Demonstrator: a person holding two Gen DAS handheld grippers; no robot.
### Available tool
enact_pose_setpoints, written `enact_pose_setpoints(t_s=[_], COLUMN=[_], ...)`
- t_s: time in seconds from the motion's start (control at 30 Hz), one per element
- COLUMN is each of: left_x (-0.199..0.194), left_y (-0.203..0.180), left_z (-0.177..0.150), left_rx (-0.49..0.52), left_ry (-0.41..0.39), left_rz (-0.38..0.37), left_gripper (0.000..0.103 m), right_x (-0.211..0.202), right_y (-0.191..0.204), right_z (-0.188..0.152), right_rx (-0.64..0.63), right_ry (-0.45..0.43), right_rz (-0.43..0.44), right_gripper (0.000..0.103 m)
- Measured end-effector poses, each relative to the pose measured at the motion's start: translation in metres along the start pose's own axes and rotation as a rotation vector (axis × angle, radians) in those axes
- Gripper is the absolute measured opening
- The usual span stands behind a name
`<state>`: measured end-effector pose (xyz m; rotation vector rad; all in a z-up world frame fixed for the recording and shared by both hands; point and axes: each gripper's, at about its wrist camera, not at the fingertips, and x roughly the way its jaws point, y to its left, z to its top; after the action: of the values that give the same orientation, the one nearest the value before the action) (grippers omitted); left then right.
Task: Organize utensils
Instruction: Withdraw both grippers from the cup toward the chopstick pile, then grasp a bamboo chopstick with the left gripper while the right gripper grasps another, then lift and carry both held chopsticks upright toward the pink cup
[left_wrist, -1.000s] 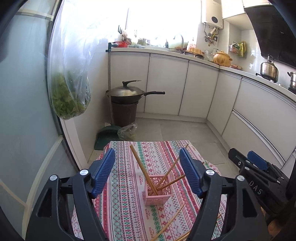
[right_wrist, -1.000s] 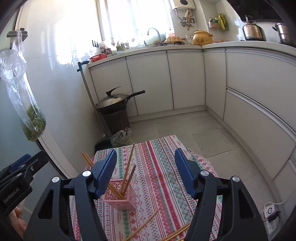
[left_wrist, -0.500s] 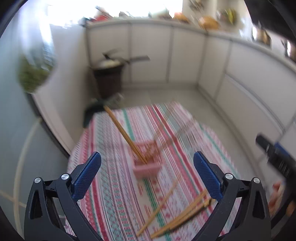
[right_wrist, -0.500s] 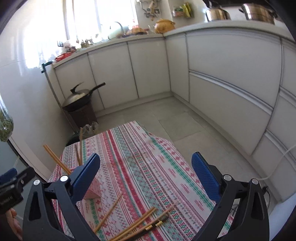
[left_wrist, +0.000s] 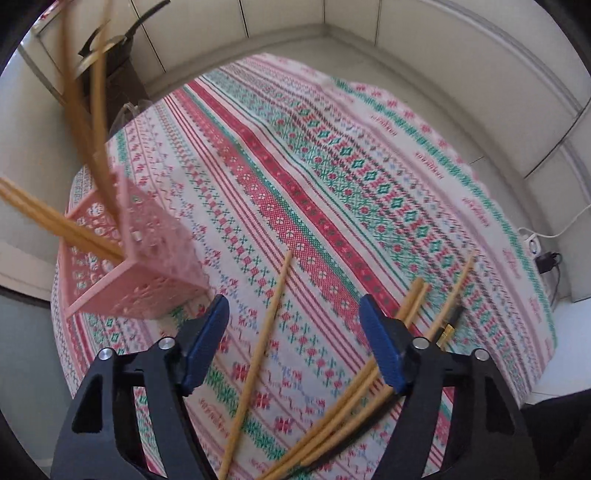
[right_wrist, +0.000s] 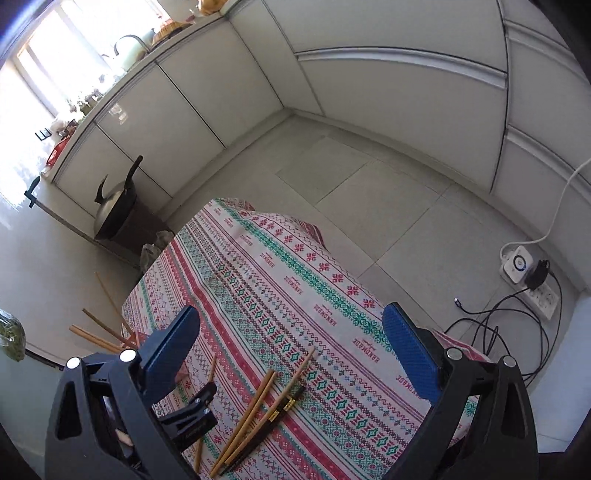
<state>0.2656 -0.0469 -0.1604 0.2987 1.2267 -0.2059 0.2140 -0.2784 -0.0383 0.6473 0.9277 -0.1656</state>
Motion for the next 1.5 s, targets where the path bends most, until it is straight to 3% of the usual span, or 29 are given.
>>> enact_pose_setpoints(t_s=[0.2, 0.4, 0.53, 0.57, 0.63, 0.73, 0.9, 1.17, 1.43, 1.47, 1.5], left_x=[0.038, 0.049, 0.051, 0.05, 0.046, 0.039, 0.019, -0.052, -0.112, -0.118, -0.123], left_y=[0.001, 0.012, 0.022, 0.022, 0.018, 0.004, -0.002, -0.003, 0.009, 0.011, 0.013], left_z=[0.017, 0.023, 0.021, 0.02, 0.014, 0.003, -0.01, -0.025, -0.048, -0.05, -0.052], left_rx=[0.007, -0.027, -0.061, -0.051, -0.024, 0.036, 0.073, 0.088, 0.046, 0.039, 0.032], left_ry=[0.061, 0.071, 0.086, 0.08, 0.058, 0.014, -0.057, -0.205, -0.33, -0.345, -0.359], left_rz=[0.058, 0.023, -0.075, -0.075, -0.067, -0.011, 0.063, 0.12, 0.126, 0.126, 0.127], left_gripper=[0.064, 0.062, 0.043, 0.039, 0.02, 0.008, 0.005, 0.004, 0.004, 0.004, 0.004], right_x=[0.023, 0.05, 0.07, 0.075, 0.085, 0.099, 0.118, 0.139, 0.161, 0.16, 0.163], right_y=[-0.025, -0.033, -0.031, -0.032, -0.033, -0.033, -0.028, -0.019, 0.004, 0.008, 0.01], right_z=[0.002, -0.007, -0.019, -0.023, -0.03, -0.038, -0.046, -0.047, -0.056, -0.056, -0.058], right_rx=[0.081, 0.111, 0.105, 0.111, 0.131, 0.153, 0.142, 0.101, 0.029, 0.008, -0.009], right_ry=[0.11, 0.217, 0.302, 0.322, 0.352, 0.378, 0.404, 0.379, 0.383, 0.35, 0.358], right_rz=[-0.01, -0.028, -0.028, -0.032, -0.036, -0.037, -0.046, -0.087, -0.132, -0.139, -0.138], right_gripper=[0.096, 0.096, 0.096, 0.096, 0.096, 0.095, 0.073, 0.049, 0.04, 0.038, 0.022])
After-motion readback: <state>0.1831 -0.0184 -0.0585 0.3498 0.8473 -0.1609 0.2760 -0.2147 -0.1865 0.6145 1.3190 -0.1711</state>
